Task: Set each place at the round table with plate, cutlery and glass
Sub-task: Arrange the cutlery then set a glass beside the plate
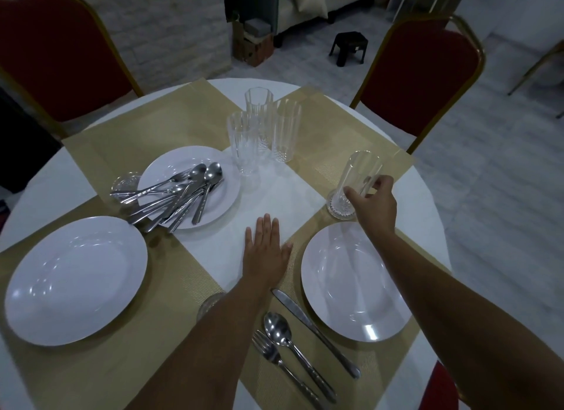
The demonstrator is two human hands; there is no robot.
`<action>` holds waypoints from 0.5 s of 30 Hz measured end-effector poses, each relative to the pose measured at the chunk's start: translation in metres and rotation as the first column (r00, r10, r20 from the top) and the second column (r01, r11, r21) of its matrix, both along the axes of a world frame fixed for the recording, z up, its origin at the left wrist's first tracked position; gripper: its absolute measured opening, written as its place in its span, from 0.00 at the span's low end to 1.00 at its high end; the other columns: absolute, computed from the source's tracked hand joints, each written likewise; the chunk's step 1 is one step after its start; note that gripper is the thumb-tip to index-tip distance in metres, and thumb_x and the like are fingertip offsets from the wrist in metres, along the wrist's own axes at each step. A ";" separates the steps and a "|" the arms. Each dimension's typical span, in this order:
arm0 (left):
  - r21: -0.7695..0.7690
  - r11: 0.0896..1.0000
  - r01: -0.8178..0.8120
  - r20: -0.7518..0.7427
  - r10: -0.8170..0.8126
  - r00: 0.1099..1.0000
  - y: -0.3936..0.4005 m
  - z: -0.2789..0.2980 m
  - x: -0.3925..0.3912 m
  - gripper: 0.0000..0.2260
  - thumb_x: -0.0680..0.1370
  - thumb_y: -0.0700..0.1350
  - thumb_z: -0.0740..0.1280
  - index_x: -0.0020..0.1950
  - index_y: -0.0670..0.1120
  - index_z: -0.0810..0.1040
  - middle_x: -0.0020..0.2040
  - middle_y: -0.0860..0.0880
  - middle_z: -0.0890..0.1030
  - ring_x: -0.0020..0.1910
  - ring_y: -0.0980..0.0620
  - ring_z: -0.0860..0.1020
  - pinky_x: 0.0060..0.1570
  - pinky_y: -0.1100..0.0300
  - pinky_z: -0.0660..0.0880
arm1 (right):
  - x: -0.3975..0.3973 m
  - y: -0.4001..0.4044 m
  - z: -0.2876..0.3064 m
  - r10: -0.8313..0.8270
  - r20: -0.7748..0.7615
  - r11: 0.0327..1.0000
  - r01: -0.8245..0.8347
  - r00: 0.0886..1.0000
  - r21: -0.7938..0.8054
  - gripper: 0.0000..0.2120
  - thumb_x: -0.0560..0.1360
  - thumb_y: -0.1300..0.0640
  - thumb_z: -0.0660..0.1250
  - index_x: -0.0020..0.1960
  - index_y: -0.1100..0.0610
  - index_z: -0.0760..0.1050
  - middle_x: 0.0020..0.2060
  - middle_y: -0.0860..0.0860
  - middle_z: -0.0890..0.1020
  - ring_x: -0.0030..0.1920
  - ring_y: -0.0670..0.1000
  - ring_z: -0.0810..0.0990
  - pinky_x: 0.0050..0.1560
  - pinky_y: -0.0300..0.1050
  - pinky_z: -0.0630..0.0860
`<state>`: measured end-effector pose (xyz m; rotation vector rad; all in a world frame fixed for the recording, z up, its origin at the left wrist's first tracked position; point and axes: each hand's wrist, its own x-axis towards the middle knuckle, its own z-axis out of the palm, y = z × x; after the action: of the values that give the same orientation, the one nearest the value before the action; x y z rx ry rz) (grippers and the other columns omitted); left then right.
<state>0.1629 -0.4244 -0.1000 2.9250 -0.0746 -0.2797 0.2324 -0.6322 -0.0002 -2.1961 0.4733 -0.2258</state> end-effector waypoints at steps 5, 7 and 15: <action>-0.010 1.000 0.001 -0.008 -0.001 1.000 0.000 0.000 0.000 0.39 0.72 0.62 0.27 0.79 0.44 0.41 0.79 0.44 0.41 0.78 0.47 0.40 0.75 0.46 0.38 | -0.001 0.002 -0.002 -0.026 -0.010 1.000 0.026 1.000 -0.013 0.29 0.69 0.46 0.74 0.62 0.55 0.65 0.57 0.51 0.78 0.52 0.54 0.81 0.50 0.47 0.77; -0.001 1.000 -0.002 -0.004 0.002 1.000 0.000 0.000 0.000 0.39 0.72 0.62 0.27 0.79 0.44 0.41 0.79 0.44 0.41 0.78 0.47 0.40 0.75 0.46 0.38 | -0.002 0.002 -0.002 -0.036 -0.015 0.999 0.036 0.999 -0.018 0.29 0.69 0.46 0.74 0.62 0.55 0.65 0.58 0.51 0.78 0.53 0.54 0.81 0.51 0.45 0.76; 0.003 1.000 -0.001 -0.019 0.001 1.000 0.000 0.001 0.001 0.36 0.75 0.62 0.28 0.78 0.44 0.40 0.79 0.43 0.40 0.78 0.46 0.40 0.76 0.46 0.39 | -0.004 0.003 0.002 -0.033 -0.051 0.999 0.033 0.998 0.003 0.29 0.70 0.47 0.74 0.63 0.56 0.65 0.59 0.53 0.78 0.55 0.55 0.80 0.51 0.43 0.74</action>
<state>0.1635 -0.4245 -0.0987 2.9251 -0.0703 -0.3071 0.2281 -0.6296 0.0020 -2.1958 0.5381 -0.1873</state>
